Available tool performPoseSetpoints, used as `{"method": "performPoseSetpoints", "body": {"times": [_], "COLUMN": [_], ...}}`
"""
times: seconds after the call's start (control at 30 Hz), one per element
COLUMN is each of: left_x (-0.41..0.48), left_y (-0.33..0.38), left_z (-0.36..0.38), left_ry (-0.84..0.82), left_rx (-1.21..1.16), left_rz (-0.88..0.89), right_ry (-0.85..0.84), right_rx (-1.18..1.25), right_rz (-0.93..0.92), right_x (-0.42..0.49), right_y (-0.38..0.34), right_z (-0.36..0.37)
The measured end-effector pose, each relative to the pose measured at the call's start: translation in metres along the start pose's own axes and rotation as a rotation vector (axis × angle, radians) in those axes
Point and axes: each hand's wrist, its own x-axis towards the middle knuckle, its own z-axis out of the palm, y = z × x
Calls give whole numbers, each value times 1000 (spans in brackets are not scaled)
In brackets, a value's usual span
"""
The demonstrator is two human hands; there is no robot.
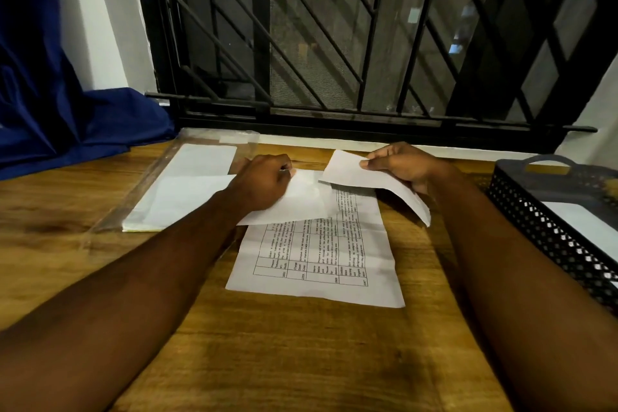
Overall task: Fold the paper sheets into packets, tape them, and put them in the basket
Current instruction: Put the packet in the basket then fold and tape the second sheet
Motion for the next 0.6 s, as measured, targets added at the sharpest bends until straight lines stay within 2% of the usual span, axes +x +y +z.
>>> {"method": "performPoseSetpoints", "body": {"times": [0.1,0.2,0.43,0.6], "left_x": [3,4,6,8], "left_y": [2,5,4,8], "left_z": [-2,-5,-5,-7], "left_ry": [36,46,50,62], "left_rx": [-16,-67,-127,-115], "left_rz": [-5,-17,-86,-107], "right_ry": [-34,14,-33,-49], "right_rx": [-25,-133,-69,-117], "right_rz": [-8,0,-2,-22], "right_x": [-1,3,1,-5], "right_y": [-2,0,-3,-12], "right_z": [0,2,-1,4]}}
